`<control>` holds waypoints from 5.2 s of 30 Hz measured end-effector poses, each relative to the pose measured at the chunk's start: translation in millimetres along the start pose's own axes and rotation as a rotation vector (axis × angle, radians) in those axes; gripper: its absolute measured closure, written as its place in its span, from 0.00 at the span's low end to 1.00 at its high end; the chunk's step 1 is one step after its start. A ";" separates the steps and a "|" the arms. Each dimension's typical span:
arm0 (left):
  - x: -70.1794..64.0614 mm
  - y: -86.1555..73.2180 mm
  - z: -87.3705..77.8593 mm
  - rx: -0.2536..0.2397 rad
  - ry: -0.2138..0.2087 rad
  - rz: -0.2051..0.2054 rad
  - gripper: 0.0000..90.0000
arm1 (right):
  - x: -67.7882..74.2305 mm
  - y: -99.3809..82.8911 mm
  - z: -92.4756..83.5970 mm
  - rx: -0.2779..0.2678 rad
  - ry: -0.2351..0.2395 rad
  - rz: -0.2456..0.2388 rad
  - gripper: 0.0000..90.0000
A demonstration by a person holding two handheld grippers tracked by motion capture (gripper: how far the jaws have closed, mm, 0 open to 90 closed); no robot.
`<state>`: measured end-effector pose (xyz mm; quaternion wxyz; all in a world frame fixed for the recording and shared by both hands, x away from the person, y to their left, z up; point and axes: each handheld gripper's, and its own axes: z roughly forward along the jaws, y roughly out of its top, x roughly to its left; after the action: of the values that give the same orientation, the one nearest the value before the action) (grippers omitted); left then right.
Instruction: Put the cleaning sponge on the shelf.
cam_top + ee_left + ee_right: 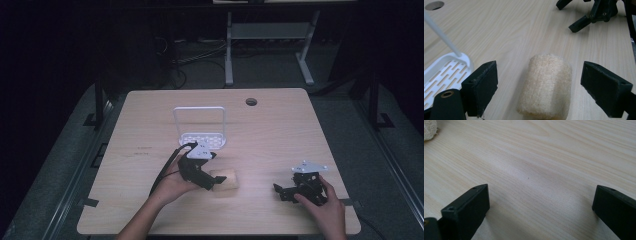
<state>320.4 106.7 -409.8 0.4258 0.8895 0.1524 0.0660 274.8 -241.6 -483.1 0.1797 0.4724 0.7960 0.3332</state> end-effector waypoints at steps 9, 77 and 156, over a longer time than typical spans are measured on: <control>-4.9 1.2 15.8 0.025 -0.033 0.028 0.15 | -0.2 0.0 0.0 0.001 0.001 -0.002 0.01; -4.1 -17.0 45.8 0.156 -0.052 0.070 0.29 | -0.6 0.3 0.2 0.001 0.004 -0.006 0.01; 67.0 14.3 1.7 0.129 0.065 0.064 0.29 | -0.6 0.3 0.2 0.001 0.004 -0.006 0.01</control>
<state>387.2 118.9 -400.5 0.3600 0.9169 0.1415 0.0985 275.4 -241.9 -483.1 0.1790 0.4693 0.7979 0.3332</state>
